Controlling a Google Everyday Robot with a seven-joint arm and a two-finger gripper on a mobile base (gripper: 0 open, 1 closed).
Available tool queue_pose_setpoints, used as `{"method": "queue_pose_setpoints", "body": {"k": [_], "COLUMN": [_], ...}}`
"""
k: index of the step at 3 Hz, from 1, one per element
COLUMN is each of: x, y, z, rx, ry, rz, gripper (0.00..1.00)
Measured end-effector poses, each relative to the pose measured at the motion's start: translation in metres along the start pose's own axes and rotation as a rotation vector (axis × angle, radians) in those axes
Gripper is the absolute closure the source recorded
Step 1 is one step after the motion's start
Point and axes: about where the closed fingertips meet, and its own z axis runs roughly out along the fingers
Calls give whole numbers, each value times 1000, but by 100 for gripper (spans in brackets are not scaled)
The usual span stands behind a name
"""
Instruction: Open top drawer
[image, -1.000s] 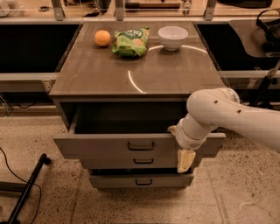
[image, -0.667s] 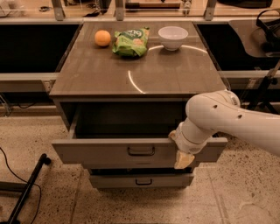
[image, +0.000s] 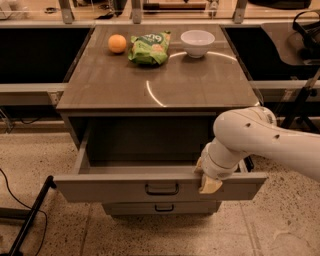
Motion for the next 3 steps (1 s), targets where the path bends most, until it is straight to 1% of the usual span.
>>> {"method": "queue_pose_setpoints", "body": {"k": [1,2,3], "x": [0,0,0], "y": [0,0,0], "z": [-1,-1,-1], "rx": [0,0,0], "ry": [0,0,0], "rz": [0,0,0], "gripper": [38,17,0]}}
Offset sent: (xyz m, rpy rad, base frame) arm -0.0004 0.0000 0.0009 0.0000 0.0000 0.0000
